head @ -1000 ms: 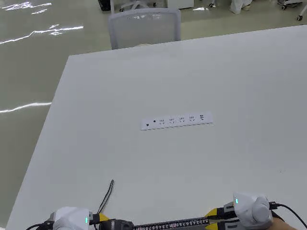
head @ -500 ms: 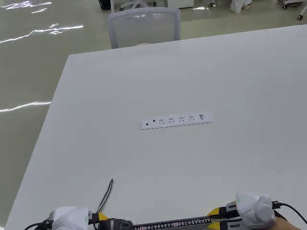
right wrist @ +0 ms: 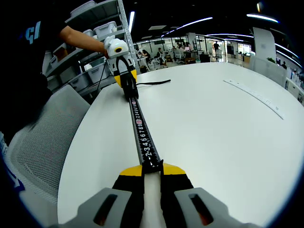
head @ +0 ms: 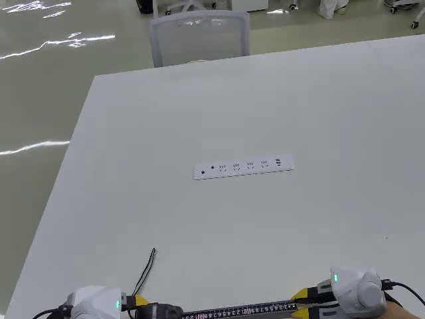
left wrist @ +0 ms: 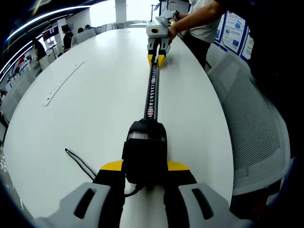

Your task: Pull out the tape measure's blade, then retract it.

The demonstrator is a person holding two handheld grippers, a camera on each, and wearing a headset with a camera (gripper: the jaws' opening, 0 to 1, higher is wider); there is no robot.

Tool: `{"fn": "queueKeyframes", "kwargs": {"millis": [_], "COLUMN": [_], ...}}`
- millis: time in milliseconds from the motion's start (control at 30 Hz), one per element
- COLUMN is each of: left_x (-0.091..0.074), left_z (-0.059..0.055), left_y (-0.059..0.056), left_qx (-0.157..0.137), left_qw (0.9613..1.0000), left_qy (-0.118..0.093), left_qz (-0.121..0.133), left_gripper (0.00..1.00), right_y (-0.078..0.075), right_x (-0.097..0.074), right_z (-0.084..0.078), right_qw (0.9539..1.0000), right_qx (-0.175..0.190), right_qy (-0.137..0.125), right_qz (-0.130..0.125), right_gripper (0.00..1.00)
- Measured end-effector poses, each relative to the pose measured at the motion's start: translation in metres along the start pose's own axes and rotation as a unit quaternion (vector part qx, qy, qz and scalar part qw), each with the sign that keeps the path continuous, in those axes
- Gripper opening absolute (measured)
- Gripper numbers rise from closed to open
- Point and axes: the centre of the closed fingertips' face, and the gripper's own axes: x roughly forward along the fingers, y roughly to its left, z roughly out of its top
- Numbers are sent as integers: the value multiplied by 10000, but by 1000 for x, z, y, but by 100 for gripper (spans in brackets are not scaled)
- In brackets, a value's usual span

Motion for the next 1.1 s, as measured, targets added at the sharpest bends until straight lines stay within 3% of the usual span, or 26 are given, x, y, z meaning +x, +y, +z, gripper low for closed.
{"fn": "queueKeyframes", "kwargs": {"millis": [333,533,833,1100], "left_x": [3,3,3,5], "left_z": [4,2,3,1], "left_y": [0,1,0,0], "left_qx": [23,24,184,435], "left_qw": [10000,10000,9997,9987], "left_qy": [-1,-8,104,228], "left_qz": [-19,-41,-116,-107], "left_gripper": [27,28,28,29], "right_y": [-2,1,5,2], "right_x": [1,1,2,-1], "right_z": [-1,-2,-1,3], "right_qw": [9998,9998,9988,9983], "right_qx": [-103,-105,-340,-375], "right_qy": [96,148,333,346], "right_qz": [-139,-99,-91,-268], "right_gripper": [11,12,14,15]}}
